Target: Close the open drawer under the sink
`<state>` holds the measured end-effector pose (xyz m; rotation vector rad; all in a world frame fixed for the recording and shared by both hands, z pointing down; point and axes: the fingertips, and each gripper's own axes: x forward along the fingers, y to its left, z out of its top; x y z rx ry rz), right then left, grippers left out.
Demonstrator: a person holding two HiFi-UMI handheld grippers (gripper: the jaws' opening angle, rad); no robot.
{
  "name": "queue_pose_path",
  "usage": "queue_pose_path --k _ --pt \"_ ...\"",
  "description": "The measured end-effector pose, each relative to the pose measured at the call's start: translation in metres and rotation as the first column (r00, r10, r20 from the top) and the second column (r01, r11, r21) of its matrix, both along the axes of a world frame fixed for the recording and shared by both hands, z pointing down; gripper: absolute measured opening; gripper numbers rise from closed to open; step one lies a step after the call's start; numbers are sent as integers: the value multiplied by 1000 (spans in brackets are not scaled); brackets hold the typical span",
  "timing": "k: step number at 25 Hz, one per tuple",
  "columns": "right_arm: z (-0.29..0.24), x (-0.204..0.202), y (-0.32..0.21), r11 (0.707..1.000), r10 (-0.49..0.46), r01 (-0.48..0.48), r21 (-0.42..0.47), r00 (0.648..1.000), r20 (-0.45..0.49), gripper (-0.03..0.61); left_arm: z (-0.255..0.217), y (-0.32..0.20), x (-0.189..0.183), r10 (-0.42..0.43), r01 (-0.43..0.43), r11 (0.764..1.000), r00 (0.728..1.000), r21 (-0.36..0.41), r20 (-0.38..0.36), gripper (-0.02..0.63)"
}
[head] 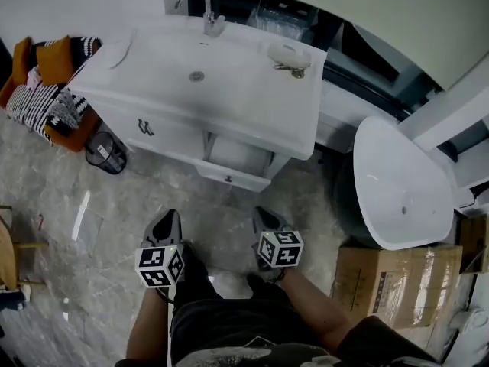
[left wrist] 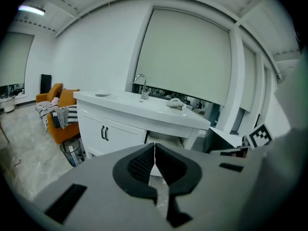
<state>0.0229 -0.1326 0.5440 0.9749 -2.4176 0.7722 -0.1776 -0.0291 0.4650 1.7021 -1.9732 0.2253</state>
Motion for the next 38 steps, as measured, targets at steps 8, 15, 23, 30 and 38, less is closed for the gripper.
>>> queue_pose_path --k 8,15,23,30,38 --pt "21 -48 -7 957 290 -290 -9 957 -19 28 33 -27 -77 169 -171 984 985 -53 -38 15" --pt "60 -79 -11 923 384 -386 -4 920 -78 29 78 -40 -105 307 -310 946 950 -96 -53 15" --pt "117 -110 -25 903 424 -430 -1 891 -165 160 127 -51 -120 380 -387 914 922 -126 -77 15" --pt "159 -116 -41 883 465 -468 38 860 -212 175 166 -56 -125 377 -390 909 920 -147 -109 15" --pt "198 -108 -71 853 515 -521 40 826 -231 173 198 -67 -122 376 -393 904 919 -168 -122 15"
